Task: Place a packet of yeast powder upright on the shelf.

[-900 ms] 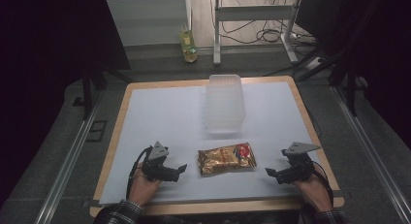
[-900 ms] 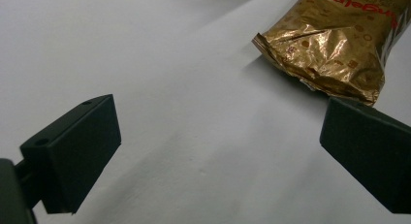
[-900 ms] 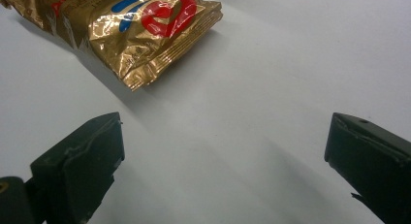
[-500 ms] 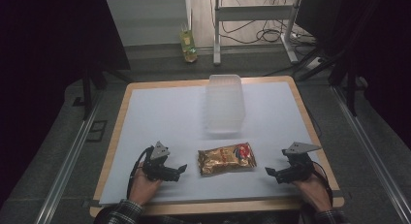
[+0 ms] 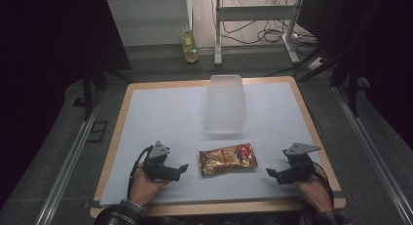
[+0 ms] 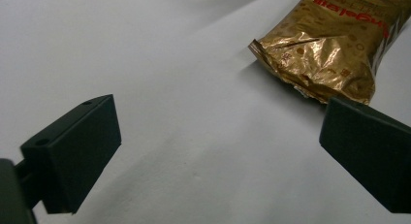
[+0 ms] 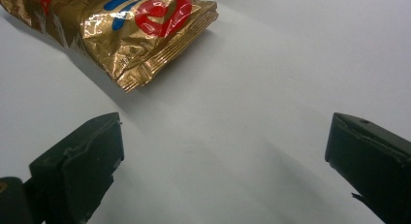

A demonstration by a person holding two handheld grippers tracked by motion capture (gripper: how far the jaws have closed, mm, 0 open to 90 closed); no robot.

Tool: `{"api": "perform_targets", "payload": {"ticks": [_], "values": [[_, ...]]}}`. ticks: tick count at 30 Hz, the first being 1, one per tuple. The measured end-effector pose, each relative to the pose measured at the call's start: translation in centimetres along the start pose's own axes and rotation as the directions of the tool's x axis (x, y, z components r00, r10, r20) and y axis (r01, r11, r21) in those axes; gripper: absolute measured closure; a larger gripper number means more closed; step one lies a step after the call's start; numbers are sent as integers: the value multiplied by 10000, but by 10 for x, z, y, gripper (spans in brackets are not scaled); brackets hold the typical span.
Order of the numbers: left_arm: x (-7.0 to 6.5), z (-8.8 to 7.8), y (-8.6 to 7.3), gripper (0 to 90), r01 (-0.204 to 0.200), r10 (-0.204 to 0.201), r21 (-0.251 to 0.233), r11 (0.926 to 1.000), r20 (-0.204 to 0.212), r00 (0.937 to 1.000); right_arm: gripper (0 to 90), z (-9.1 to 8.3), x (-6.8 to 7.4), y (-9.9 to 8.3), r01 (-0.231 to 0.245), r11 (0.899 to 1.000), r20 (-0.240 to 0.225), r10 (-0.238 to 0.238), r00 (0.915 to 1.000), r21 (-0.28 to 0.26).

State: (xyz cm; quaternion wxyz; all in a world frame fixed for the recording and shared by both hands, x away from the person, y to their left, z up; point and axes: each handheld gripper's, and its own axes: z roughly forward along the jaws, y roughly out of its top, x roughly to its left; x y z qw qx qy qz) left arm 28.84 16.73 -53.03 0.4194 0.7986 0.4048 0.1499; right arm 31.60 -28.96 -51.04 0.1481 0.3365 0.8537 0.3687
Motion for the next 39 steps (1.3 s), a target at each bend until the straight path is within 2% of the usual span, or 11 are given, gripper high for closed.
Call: {"api": "perform_targets", "payload": {"ticks": [3, 8, 9, 12, 17, 21, 23, 27, 30, 39], "values": [[-5, -1, 3, 80, -394, 396, 76, 9992, -195, 9990, 3, 0, 0, 0, 31, 10000, 40, -31, 10000, 4], [-11, -2, 5, 219, -538, 538, 25, 9985, 8, 9985, 3, 0, 1, 1, 9, 10000, 39, -9, 10000, -10], [-13, -2, 6, 254, -622, 624, -92, 9980, 253, 9977, 3, 0, 1, 1, -11, 10000, 38, 11, 10000, -15], [-17, -2, 9, 334, -733, 743, -205, 9971, 512, 9959, 3, 0, 2, 1, -1, 10000, 31, 1, 10000, -1], [-22, -1, 12, 395, -926, 938, -239, 9954, 535, 9942, 3, 1, 3, 2, 77, 10000, 49, -77, 10000, 25], [-24, 0, 13, 443, -922, 934, -247, 9954, 542, 9941, 3, 1, 4, 2, 81, 9999, 57, -81, 10000, 62], [-27, 2, 15, 490, -785, 801, -247, 9966, 736, 9941, 3, 2, 4, 2, 65, 9999, 45, -65, 10000, 78], [-30, 5, 18, 542, -797, 817, -266, 9965, 884, 9927, 3, 2, 5, 2, 68, 9999, 56, -68, 10000, 127], [-36, 11, 20, 590, -1220, 1225, -113, 9925, 756, 9896, 3, 2, 5, 2, 70, 9999, 55, -70, 10000, 140], [-46, 23, 27, 813, -1323, 1314, 17, 9912, 1041, 9858, 3, 3, 6, 3, 180, 9997, 62, -181, 9998, 185]]}}
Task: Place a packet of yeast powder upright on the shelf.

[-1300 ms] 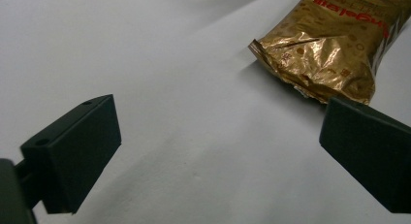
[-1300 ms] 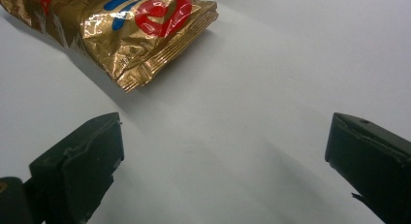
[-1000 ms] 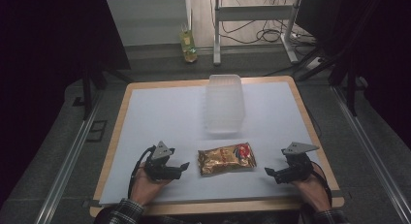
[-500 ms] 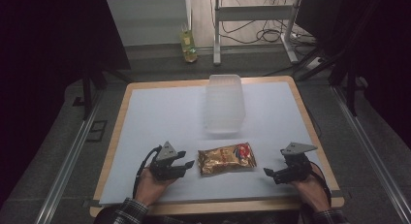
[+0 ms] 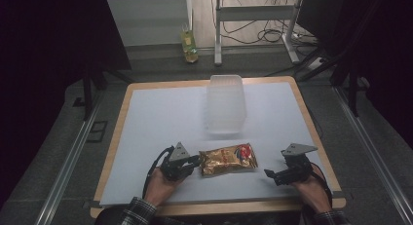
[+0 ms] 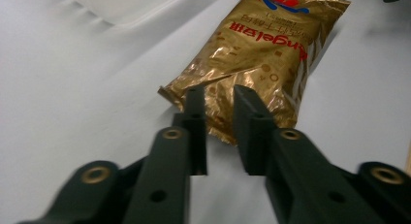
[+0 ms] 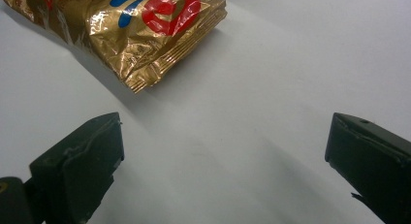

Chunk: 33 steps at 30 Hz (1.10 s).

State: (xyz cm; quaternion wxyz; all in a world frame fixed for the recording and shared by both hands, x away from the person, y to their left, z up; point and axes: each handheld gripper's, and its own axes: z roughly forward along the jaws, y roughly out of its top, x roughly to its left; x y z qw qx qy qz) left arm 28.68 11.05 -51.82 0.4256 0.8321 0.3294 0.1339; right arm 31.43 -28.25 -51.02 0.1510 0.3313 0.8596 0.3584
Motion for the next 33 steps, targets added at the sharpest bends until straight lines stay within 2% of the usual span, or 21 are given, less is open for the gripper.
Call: {"api": "perform_targets", "payload": {"ticks": [5, 19, 24, 33], "values": [[-4, 4, 4, 893, -165, 165, -19, 9999, 24, 9999, 4, 0, 0, 0, -23, 10000, -13, 23, 10000, -10], [-7, 19, 10, 895, -62, 68, -157, 9999, 386, 9992, 4, 1, 2, 1, -15, 10000, -34, 15, 10000, 20], [-11, 31, 13, 895, -126, 132, -113, 9999, 549, 9984, 4, 2, 2, 1, 7, 10000, -61, -7, 10000, 52], [-14, 36, 11, 897, -374, 374, -11, 9993, 403, 9985, 5, 2, 3, 1, 33, 10000, -71, -32, 10000, 80]]}}
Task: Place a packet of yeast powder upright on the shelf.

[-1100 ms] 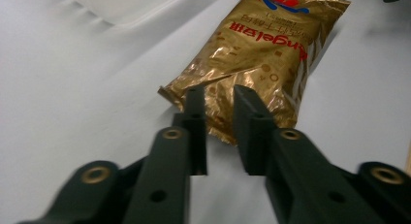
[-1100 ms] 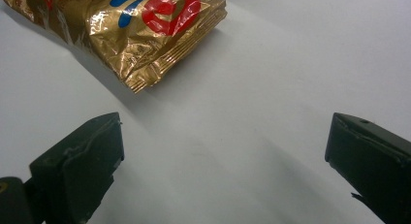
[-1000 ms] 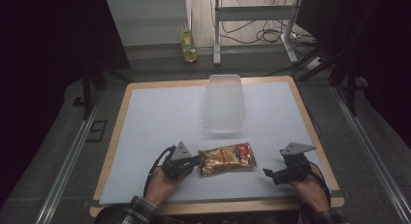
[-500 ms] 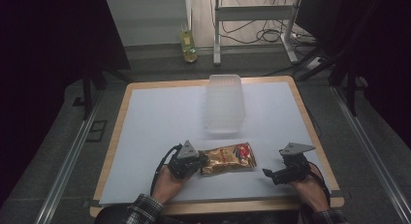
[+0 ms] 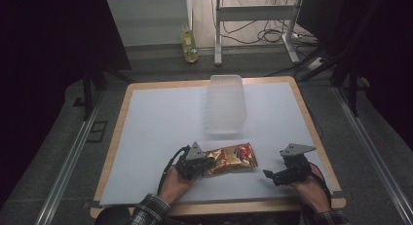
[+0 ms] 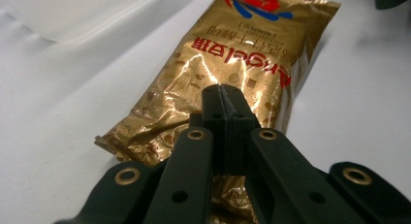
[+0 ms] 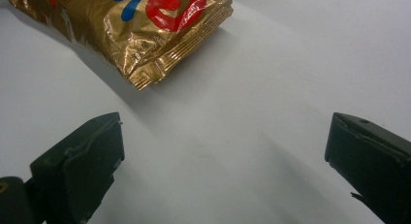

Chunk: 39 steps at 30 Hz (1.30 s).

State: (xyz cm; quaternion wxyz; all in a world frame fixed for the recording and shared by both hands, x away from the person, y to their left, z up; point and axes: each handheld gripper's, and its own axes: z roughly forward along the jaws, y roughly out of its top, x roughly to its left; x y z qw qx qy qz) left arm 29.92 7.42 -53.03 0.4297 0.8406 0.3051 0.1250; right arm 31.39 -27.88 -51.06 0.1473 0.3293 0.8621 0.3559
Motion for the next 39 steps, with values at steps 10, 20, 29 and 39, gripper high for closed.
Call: {"api": "perform_targets", "payload": {"ticks": [10, 20, 29, 39], "values": [[-1, -4, -8, 899, -118, 118, 0, 9999, -479, 9988, 15, -2, 1, 1, -125, 9999, -269, 123, 9996, -73], [-1, -10, -13, 899, -89, 97, 136, 9999, -560, 9984, 16, 0, 3, 4, -310, 9995, -680, 305, 9972, -65], [-2, -13, -20, 899, 100, -84, 202, 9997, -775, 9970, 17, 4, 7, 10, -476, 9988, -1372, 459, 9895, -89], [0, -11, -24, 899, 82, 14, 904, 9959, -1048, 9945, 17, 15, 14, 25, -607, 9981, -2264, 599, 9722, 32]]}}
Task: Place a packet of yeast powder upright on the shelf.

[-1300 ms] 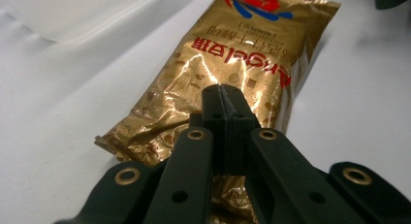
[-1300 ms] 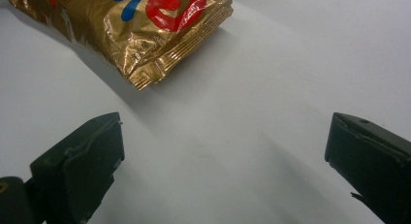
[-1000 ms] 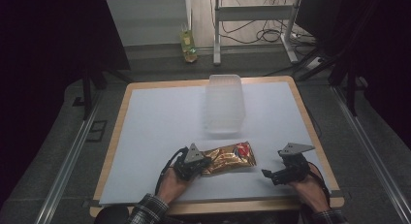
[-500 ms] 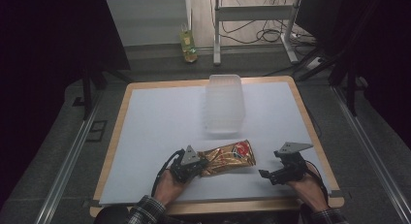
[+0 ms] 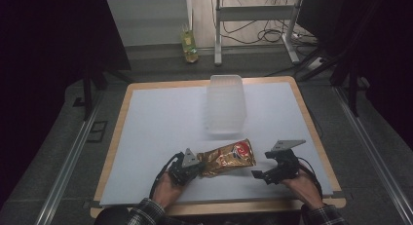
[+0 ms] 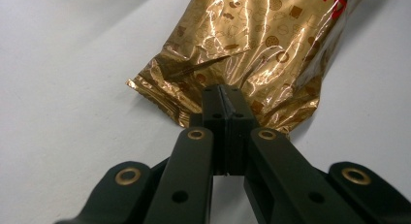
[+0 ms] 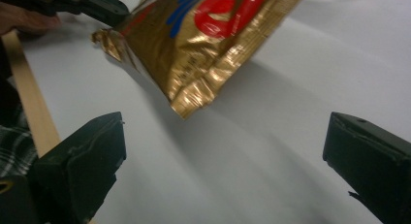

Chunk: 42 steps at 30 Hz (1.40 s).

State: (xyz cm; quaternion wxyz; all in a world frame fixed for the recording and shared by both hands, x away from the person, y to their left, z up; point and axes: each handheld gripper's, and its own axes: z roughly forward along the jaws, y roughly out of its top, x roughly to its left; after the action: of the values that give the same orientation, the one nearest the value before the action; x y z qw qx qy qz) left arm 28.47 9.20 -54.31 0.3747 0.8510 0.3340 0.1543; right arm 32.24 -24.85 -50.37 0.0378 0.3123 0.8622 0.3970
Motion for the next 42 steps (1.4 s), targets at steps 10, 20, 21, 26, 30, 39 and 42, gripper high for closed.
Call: {"api": "perform_targets", "payload": {"ticks": [10, 20, 21, 26, 30, 39, 42], "values": [[1, 0, -1, 900, 139, -139, -23, 9999, 29, 9999, 24, 14, 2, 14, -221, 9998, -511, 221, 9984, 9], [0, 0, -1, 900, 98, -98, 3, 10000, -2, 10000, 23, 35, 6, 28, -661, 9965, -1164, 717, 9906, 518], [0, 0, -1, 900, 93, -93, 0, 10000, -5, 10000, 23, 36, 7, 29, -585, 9966, -1178, 649, 9909, 573], [0, 0, -1, 899, 39, -39, -20, 10000, -50, 10000, 109, 40, 11, 38, -662, 9959, -1308, 737, 9887, 613], [-1, 0, -1, 899, -7, 7, -38, 10000, -109, 9999, 204, 41, 12, 44, -848, 9950, -1439, 917, 9853, 535], [4, 0, -1, 897, 380, -379, -64, 9993, 225, 9990, 425, 40, 12, 55, -1307, 9913, -1586, 1311, 9786, 129], [4, -1, -1, 897, 420, -419, -52, 9991, 214, 9989, 498, 40, 14, 59, -1300, 9915, -1557, 1283, 9794, -6]]}}
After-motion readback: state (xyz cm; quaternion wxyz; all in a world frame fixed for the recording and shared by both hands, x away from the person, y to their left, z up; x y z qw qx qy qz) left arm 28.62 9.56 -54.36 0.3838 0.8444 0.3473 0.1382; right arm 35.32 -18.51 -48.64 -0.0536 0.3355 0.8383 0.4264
